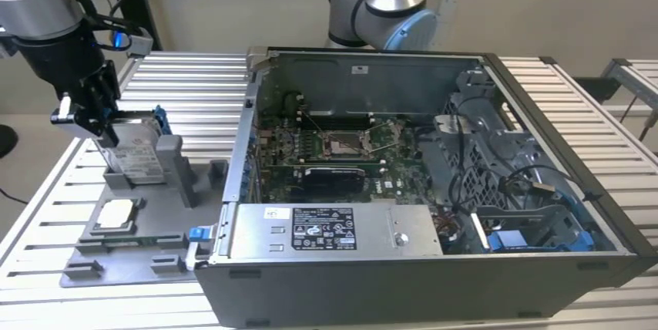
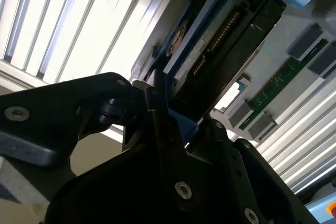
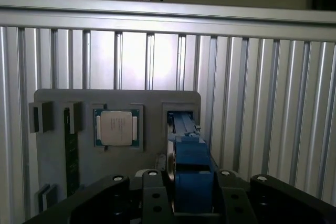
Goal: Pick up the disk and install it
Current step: 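Pick up the disk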
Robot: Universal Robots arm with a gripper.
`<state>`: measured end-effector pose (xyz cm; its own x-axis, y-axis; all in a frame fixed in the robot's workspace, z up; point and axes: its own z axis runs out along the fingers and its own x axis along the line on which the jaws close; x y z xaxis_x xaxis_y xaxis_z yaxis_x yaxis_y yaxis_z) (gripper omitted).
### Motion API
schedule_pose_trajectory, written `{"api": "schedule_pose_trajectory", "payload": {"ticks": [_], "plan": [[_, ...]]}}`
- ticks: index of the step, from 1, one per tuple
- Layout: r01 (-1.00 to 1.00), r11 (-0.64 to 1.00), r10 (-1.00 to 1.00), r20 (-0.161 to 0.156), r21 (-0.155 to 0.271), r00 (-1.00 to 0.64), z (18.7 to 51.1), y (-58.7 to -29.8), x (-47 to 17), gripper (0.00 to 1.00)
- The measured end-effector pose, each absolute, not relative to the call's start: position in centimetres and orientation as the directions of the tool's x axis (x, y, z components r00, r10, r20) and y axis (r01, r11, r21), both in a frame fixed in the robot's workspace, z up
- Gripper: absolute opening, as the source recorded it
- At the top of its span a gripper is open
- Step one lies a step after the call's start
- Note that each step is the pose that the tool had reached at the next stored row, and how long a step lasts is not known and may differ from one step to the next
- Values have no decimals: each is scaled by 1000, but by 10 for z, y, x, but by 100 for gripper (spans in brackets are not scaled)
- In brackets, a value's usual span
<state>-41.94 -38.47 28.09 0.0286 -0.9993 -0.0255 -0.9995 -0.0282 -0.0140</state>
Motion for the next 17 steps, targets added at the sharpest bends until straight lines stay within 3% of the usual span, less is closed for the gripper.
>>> {"api": "schedule_pose_trajectory", "payload": {"ticks": [17], "plan": [[-1000,-28,-999,-25,-14,29,291,-385,-419,0]]}}
